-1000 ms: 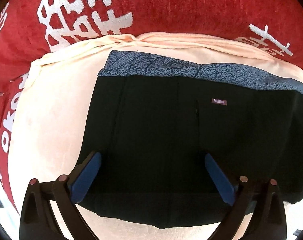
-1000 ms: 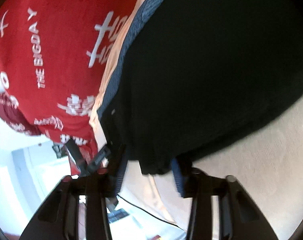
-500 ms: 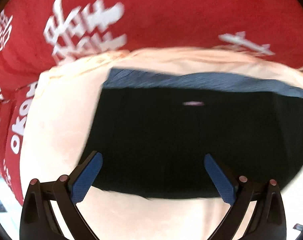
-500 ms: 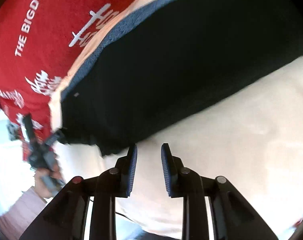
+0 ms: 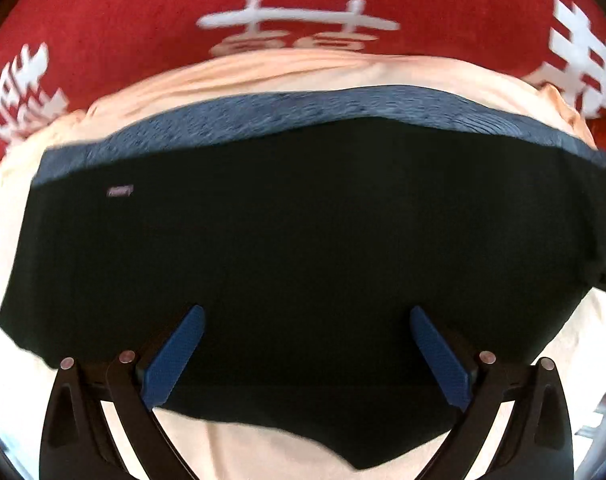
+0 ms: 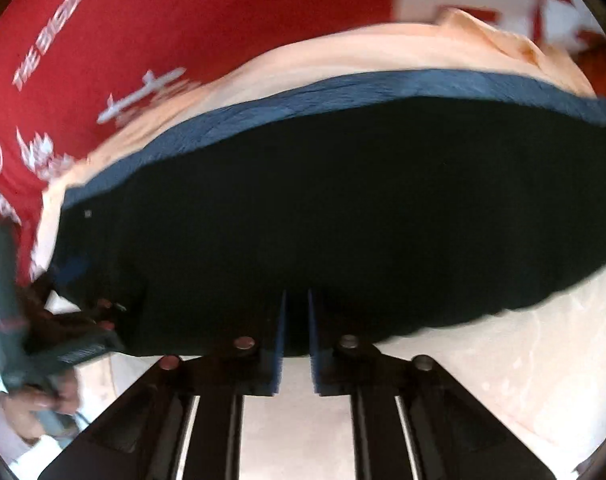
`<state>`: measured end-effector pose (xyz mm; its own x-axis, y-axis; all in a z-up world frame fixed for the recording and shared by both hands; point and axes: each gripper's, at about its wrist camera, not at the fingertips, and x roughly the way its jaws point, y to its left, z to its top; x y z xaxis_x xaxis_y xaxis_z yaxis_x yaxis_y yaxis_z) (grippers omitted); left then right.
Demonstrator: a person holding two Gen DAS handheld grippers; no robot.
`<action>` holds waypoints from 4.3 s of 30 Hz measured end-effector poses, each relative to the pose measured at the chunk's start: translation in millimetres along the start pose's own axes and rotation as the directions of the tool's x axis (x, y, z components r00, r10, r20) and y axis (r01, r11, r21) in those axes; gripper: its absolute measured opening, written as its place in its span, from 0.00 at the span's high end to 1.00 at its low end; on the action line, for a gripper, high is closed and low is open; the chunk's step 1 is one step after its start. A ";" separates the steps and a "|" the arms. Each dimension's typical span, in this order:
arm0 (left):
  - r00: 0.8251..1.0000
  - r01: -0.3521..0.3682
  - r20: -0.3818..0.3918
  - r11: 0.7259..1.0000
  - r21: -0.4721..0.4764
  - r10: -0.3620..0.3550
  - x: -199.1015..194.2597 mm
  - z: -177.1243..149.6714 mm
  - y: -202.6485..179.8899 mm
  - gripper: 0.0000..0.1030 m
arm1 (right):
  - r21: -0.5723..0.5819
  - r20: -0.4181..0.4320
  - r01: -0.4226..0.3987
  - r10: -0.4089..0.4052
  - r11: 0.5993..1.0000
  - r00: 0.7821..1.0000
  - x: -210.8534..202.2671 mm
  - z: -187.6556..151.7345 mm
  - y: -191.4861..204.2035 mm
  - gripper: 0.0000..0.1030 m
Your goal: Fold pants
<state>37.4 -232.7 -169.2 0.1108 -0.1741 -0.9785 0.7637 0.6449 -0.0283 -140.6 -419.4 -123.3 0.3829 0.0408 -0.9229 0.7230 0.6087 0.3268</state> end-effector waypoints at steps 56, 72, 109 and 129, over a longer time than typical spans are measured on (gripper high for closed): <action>0.998 -0.028 0.059 0.988 0.155 0.019 -21.5 62.8 -252.9 0.00 | 0.566 0.203 0.063 -0.213 0.822 0.956 -97.4 20.2 -260.7 0.94; 0.997 -0.073 -0.014 0.990 0.122 0.076 7.7 57.0 -267.5 0.00 | 0.296 0.168 0.049 -0.102 0.954 0.981 -105.9 24.6 -214.7 0.73; 0.999 0.031 -0.047 0.990 0.135 -0.025 -12.0 71.2 -299.6 0.00 | 0.496 0.227 -0.256 0.161 0.829 0.960 -82.0 -28.1 -248.8 0.59; 0.999 0.036 -0.018 0.998 0.050 -0.035 29.9 84.1 -319.5 0.00 | 0.576 0.412 -0.392 0.159 0.718 0.897 -65.6 -13.4 -295.3 0.59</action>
<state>-149.8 -506.5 -172.2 0.0722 -0.1831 -0.9804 0.7983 0.5999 -0.0532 -386.9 -591.3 -162.1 0.6953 -0.1931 -0.6923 0.7001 -0.0355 0.7131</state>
